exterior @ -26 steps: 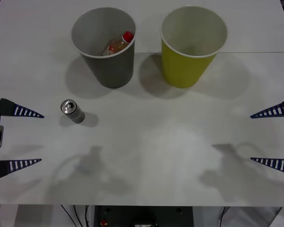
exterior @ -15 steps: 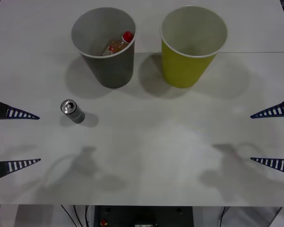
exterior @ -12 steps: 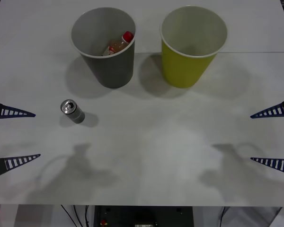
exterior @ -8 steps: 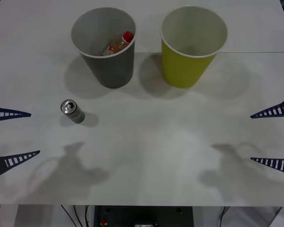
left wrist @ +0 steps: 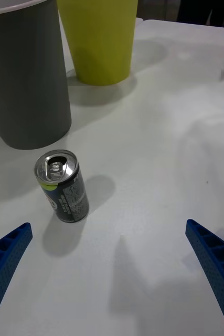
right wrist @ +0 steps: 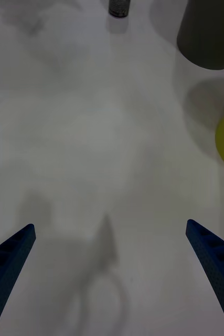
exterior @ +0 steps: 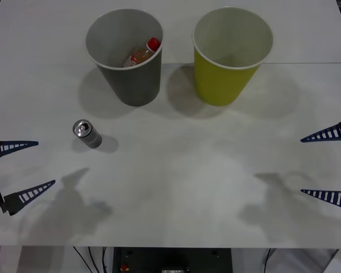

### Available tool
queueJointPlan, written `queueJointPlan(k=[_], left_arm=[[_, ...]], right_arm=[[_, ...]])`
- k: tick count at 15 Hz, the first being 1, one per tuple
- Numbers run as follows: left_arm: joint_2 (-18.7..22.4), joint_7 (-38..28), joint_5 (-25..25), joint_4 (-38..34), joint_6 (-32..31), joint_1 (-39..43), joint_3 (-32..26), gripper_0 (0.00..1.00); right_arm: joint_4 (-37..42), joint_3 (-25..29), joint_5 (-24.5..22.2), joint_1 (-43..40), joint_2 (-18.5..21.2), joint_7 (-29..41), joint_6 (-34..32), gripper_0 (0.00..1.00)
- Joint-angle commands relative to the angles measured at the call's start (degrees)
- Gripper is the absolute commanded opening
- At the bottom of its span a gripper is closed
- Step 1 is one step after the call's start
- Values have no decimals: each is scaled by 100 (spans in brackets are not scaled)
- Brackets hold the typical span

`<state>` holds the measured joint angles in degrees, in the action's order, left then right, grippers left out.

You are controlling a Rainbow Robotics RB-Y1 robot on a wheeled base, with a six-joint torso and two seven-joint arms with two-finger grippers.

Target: Put the can into the green bin and the plastic bottle into the gray bin

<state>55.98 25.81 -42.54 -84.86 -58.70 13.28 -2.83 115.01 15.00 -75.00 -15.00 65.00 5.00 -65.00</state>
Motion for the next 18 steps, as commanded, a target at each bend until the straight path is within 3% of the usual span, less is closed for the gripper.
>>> queueJointPlan(k=[1,5,10,18], left_arm=[[1,706,668,628,16,-308,512,100],[-8,1506,1618,1428,25,-862,1329,100],[-298,2183,2391,2281,16,-1460,1988,100],[-905,2376,2628,3309,-247,-2119,2261,100]], right_arm=[[-1,0,0,0,0,0,0,100],[-1,0,0,0,0,0,0,100],[-1,0,0,0,0,0,0,100],[-1,0,0,0,0,0,0,100]])
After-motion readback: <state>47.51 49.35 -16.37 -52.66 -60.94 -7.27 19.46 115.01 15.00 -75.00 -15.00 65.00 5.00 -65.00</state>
